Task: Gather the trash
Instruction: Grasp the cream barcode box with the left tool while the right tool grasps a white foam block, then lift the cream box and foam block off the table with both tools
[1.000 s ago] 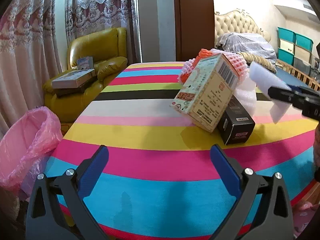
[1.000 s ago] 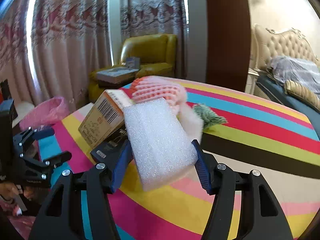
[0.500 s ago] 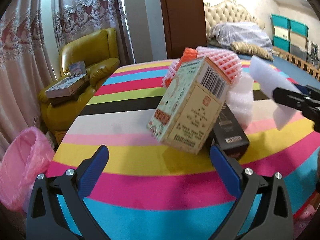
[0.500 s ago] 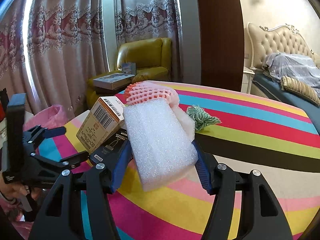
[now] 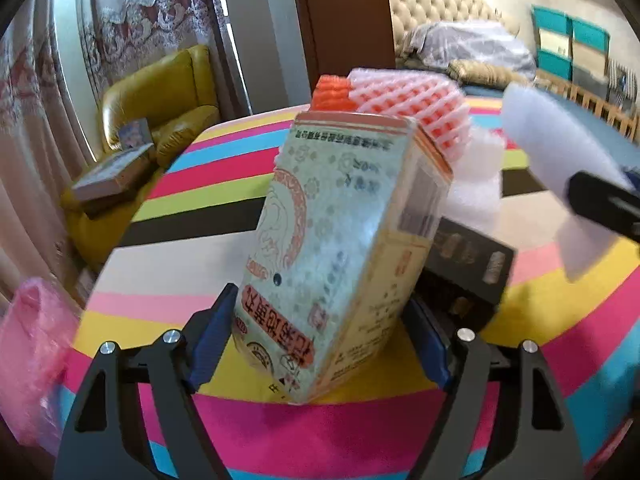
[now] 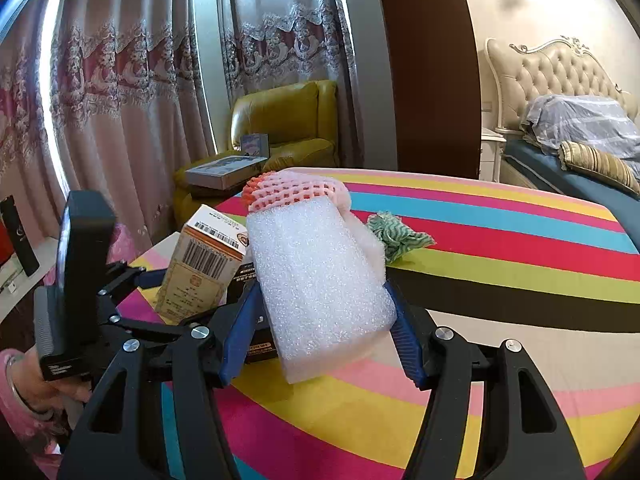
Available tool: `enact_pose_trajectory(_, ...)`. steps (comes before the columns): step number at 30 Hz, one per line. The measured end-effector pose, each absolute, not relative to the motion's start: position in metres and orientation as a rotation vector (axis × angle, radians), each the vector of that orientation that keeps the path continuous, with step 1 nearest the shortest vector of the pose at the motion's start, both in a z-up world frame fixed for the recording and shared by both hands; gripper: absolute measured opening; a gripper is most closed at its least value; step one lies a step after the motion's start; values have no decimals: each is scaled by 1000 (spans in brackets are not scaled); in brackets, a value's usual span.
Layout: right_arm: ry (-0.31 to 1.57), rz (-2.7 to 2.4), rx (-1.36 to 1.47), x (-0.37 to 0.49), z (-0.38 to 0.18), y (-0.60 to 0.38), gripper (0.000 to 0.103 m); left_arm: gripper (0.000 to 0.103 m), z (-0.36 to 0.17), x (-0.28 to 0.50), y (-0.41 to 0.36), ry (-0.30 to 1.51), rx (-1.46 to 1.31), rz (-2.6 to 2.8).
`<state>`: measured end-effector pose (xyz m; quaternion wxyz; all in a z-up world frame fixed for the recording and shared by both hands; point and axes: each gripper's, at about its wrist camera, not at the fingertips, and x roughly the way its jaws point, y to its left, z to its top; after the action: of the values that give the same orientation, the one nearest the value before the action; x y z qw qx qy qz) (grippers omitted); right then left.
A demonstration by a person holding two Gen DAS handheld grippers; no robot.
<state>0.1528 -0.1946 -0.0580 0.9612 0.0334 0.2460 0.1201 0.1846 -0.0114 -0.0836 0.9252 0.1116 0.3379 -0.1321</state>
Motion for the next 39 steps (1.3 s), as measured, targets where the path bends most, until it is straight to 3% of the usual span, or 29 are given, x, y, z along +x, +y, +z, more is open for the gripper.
enact_pose_trajectory(10,477,242,38,149,-56,-188,59,76,-70,138,8,592,163,-257)
enact_pose_trajectory(13,480,241,31,149,-56,-187,59,65,-69,131,11,585,153,-257)
enact_pose_trajectory(26,489,234,27,148,-55,-184,59,64,-75,158,20,666,75,-242)
enact_pose_trajectory(39,466,269,-4,131,-53,-170,59,60,-62,121,27,567,73,-251)
